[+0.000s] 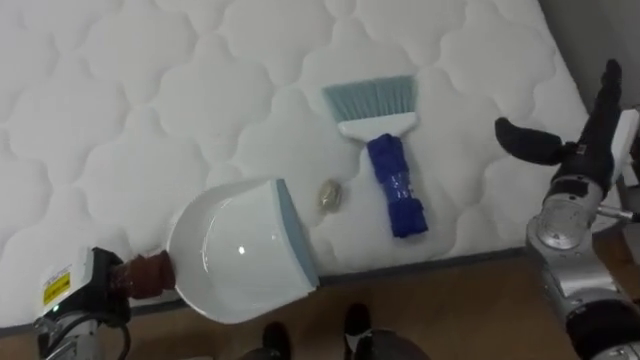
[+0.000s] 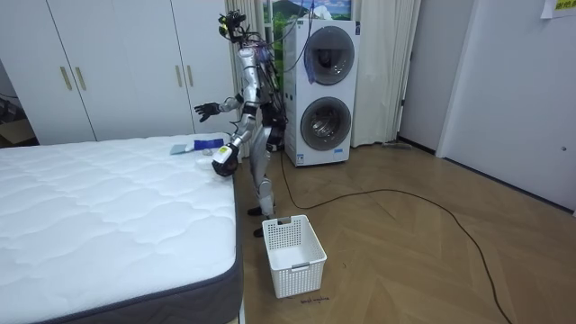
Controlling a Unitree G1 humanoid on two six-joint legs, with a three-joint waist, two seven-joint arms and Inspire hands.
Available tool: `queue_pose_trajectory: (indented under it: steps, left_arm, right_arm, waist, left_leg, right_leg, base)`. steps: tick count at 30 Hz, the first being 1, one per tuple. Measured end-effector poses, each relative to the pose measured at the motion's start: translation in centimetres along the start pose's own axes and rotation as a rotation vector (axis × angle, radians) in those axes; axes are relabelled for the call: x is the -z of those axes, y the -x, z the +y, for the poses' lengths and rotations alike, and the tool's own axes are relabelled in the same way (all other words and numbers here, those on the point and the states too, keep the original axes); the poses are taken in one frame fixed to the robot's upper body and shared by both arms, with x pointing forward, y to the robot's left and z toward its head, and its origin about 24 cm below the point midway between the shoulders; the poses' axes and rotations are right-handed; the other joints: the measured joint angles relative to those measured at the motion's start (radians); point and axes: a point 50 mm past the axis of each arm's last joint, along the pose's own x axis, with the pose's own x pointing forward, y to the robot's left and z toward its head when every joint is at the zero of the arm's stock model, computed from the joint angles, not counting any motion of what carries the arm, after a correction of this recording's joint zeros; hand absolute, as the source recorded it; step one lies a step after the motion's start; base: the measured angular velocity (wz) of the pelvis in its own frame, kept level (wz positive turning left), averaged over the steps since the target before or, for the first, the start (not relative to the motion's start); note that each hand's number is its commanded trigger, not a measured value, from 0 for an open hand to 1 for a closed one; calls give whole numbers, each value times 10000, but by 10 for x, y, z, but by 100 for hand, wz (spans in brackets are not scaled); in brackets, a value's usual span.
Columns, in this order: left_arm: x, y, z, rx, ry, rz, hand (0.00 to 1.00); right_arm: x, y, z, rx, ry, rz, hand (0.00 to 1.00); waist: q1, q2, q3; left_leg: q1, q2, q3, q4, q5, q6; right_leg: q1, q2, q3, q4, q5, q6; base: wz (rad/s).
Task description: Clean bed
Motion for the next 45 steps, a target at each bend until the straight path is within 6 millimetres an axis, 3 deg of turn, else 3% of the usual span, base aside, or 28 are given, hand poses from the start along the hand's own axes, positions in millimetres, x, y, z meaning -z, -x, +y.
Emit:
queue_pose_trajectory:
  steps: [7, 20, 29, 35, 37, 45]
  left_arm:
    - [-4, -5, 4, -159, 30, 142, 100]
    - [-5, -7, 7, -218, -72, 342, 100]
    - [-7, -9, 8, -324, -55, 300, 100]
    - [-12, -12, 12, -465, 10, 184, 100]
    - [-15, -13, 12, -483, 37, 145, 100]
    - [-26, -15, 10, -484, 215, -15, 100]
  right_arm:
    - [1, 7, 12, -708, 236, -111, 0]
    - [2, 12, 22, -1845, 339, -122, 0]
    - [26, 23, 26, -2551, 662, 992, 0]
    - [42, 34, 34, -3450, 1067, 1751, 0]
    - [45, 35, 34, -3643, 1122, 1863, 0]
    - [48, 36, 35, -4069, 1225, 2115, 0]
  waist:
    - [218, -12, -8]
    - [218, -77, 8]
    - [263, -84, 16]
    - [295, 25, 85]
    - [339, 124, 147]
    - [479, 161, 155]
  left_leg:
    - [25, -20, 2, -71, 0, 12]
    - [222, -20, 31, -141, 11, 30]
    - [226, -19, -20, -131, 11, 31]
    - [218, -13, -72, -148, -2, 42]
    - [196, -26, -79, -152, -10, 52]
    - [-2, -28, -113, -33, -9, 52]
  right_leg:
    - [92, -51, -111, -25, -50, 47]
    - [285, -167, -235, -8, -191, 87]
    - [447, -135, -410, -181, -199, 80]
    - [514, -147, -543, -221, -234, 86]
    - [488, -167, -551, -194, -251, 88]
    - [321, -280, -674, 33, -414, 73]
  base:
    - [5]
    - [3]
    - [4]
    - [6]
    - [0]
    - [6]
